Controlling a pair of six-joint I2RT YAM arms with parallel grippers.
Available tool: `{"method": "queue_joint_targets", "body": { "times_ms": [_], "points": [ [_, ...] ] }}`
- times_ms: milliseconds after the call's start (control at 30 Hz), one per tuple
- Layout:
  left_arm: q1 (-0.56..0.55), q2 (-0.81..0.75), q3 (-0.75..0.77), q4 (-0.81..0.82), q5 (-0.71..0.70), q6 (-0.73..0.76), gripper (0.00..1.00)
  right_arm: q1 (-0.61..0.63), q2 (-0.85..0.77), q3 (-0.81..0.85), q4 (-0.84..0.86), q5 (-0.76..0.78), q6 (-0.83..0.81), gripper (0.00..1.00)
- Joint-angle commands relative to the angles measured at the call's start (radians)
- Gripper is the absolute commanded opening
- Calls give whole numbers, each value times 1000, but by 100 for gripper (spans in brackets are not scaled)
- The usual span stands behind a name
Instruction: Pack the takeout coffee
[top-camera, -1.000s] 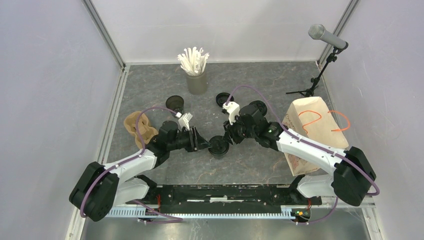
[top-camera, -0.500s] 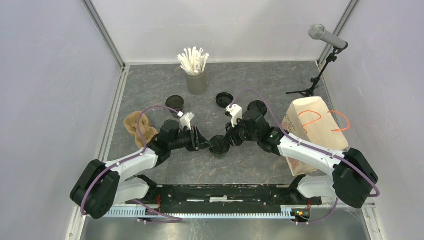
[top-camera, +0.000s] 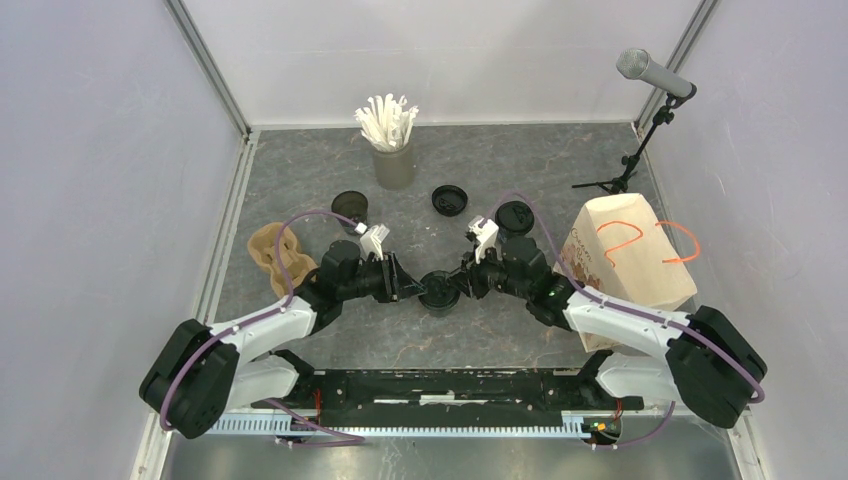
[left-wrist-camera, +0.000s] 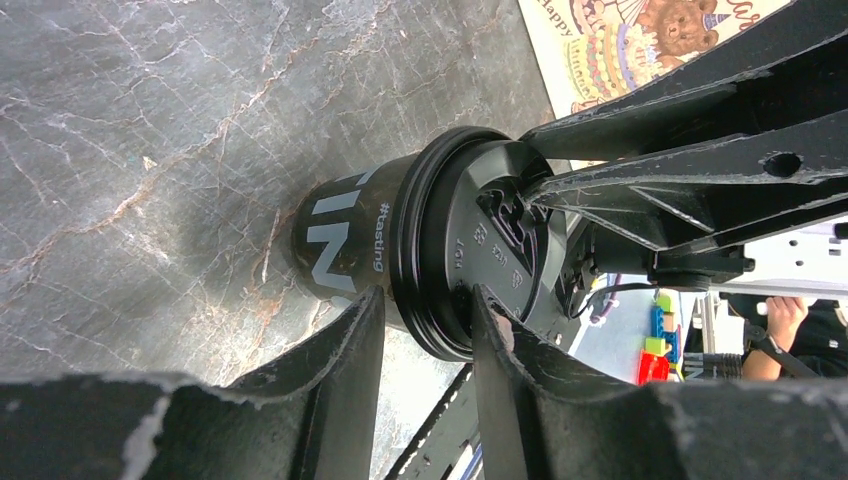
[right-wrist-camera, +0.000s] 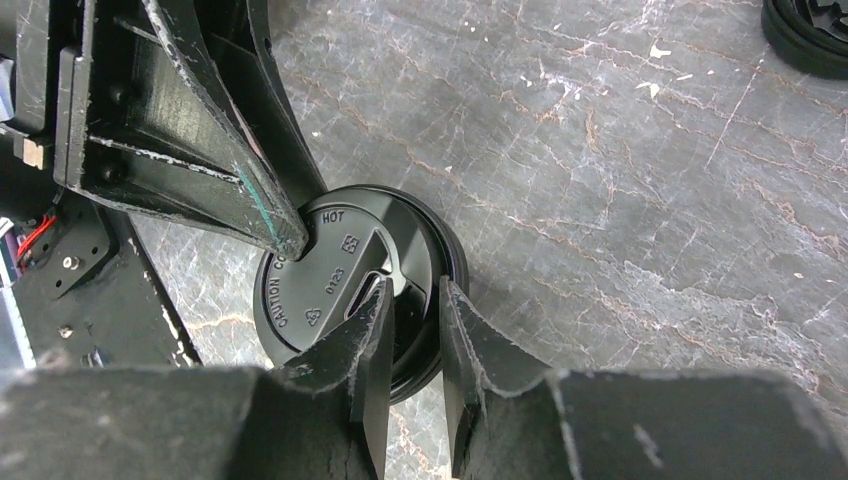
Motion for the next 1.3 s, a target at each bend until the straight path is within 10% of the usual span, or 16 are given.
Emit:
{"method": "queue_joint_targets", "body": {
  "times_ms": [0, 533, 1267],
  "points": [
    [-6, 57, -43, -161, -146, 108, 42, 2, 64, -143, -124, 37, 17, 27],
    [-42, 52, -43, -203, -226, 95, 39, 3, 78, -245, -35, 41, 71, 26],
    [-50, 34, 35, -263, -185, 148, 40, -32, -43, 102, -242, -10, 14, 40]
  ]
}}
